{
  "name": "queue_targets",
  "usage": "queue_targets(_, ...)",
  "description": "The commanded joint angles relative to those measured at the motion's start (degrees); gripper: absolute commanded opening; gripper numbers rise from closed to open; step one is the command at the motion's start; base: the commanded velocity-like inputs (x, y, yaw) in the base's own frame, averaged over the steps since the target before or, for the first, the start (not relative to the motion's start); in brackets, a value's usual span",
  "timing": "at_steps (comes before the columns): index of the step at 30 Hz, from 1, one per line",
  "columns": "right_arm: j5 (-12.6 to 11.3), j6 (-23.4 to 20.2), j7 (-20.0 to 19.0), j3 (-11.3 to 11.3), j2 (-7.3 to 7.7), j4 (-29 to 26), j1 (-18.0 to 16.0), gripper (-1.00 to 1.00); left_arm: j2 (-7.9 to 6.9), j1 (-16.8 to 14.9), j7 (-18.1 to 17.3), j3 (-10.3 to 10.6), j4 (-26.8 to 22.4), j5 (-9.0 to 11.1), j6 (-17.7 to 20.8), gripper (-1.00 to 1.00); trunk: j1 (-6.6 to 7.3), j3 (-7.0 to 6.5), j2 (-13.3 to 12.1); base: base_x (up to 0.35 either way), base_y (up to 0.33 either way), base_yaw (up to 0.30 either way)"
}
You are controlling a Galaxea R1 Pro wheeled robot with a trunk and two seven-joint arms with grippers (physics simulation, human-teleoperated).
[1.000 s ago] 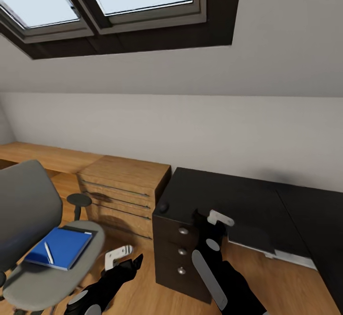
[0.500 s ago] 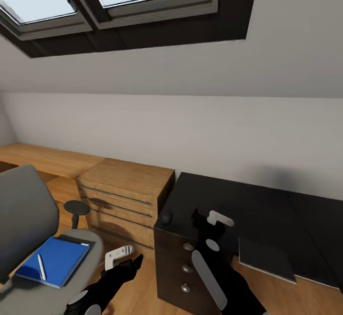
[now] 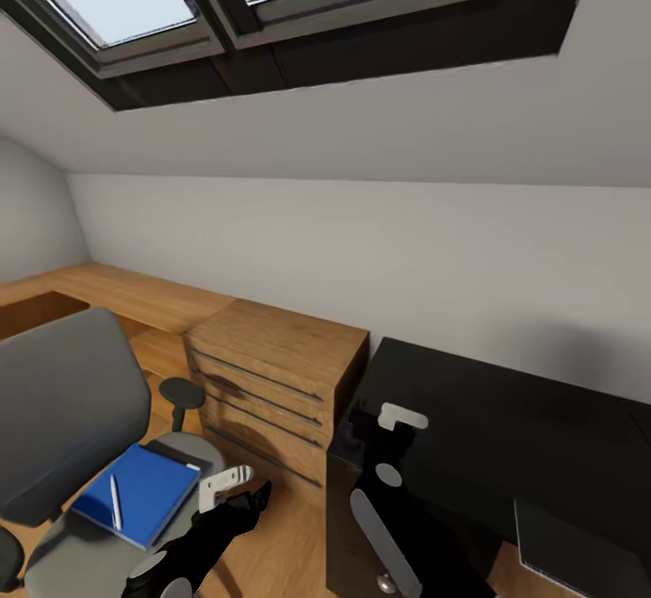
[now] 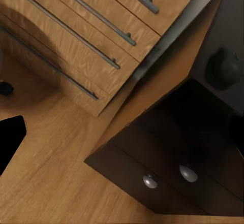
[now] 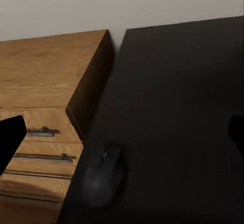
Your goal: In the bedroom, organize the workspace by keeping the computer under the desk, ensuring the monitor is on the desk, placing the keyboard on the desk next to the monitor, placing the mouse on the desk next to the keyboard, moving the folder from the swivel chair onto the desk next to the mouse, stacking the notebook on top of the folder with the pen on top of the notebook, and positioning the swivel chair next to the desk.
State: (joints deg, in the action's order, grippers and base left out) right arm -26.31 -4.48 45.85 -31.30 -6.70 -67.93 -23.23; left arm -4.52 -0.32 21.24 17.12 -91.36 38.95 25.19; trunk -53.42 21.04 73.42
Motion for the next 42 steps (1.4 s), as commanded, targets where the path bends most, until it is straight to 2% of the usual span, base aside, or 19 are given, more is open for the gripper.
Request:
queue_targets(1,-0.1,-0.4,0.4,-0.5,0.02,0.0,-0.1,1.0,-0.05,0.0,0.6,0.1,-0.1,0.6,0.0,1.0,-0.04,0.09,0.0,0.32,0.099,0.204)
queue_targets(4,0.0,-0.5,0.4,-2.1,0.09,0.1,-0.1,1.0,-0.05,0.0,0.6,0.1,-0.1,0.6,0.0,1.0,-0.04,0.15,0.0,0.321,0.137,0.111)
queue_targets(8,0.6,-0.5,0.4,-2.5,0.11,0.2,-0.1,1.0,-0.05,0.0,0.6,0.1,-0.1,0.6,0.0,1.0,-0.04,0.16,0.0,0.321,0.166,0.023)
queue_targets(9,1.5,-0.5,0.4,-2.5,0.11,0.3,-0.1,1.0,-0.05,0.0,0.6,0.1,-0.1,0.6,0.0,1.0,-0.04,0.16,0.0,0.316,0.169,0.003)
queue_targets(12,2.1,-0.4,0.5,-2.5,-0.03,0.3,-0.1,1.0,-0.05,0.0,0.6,0.1,-0.1,0.6,0.1,1.0,-0.04,0.16,0.0,0.305,0.11,0.001)
queue_targets(19,2.3,-0.4,0.4,-2.4,0.11,0.3,-0.1,1.0,-0.05,0.0,0.6,0.1,-0.1,0.6,0.2,1.0,-0.04,0.16,0.0,0.285,0.01,0.0)
queue_targets(28,2.3,-0.5,0.3,-2.3,0.91,2.3,-0.1,1.0,-0.09,0.0,0.6,-0.5,-0.4,0.7,0.2,1.0,-0.04,0.16,0.0,0.04,0.001,0.0)
queue_targets(32,2.4,-0.5,-0.5,-2.1,1.62,4.6,-0.1,1.0,-0.06,0.0,0.6,-0.6,-0.5,0.9,0.2,1.0,-0.04,0.16,0.0,0.004,0.0,0.0)
queue_targets(34,2.3,-0.5,-2.1,-2.0,2.6,5.9,-0.2,1.0,-0.03,0.0,0.6,-0.5,-0.5,1.0,0.2,1.0,-0.04,0.16,0.0,0.001,0.0,0.0)
queue_targets(36,2.2,-0.7,-5.3,-1.5,4.18,7.5,-0.4,1.0,0.02,0.0,0.6,-0.4,-0.5,1.0,0.2,1.0,-0.04,0.16,0.0,0.0,0.0,0.0)
queue_targets(42,2.2,-0.9,-6.8,0.9,4.82,10.2,-0.6,1.0,0.02,0.0,0.6,-0.5,-0.5,1.0,0.2,1.0,-0.04,0.16,0.0,0.0,0.0,0.0)
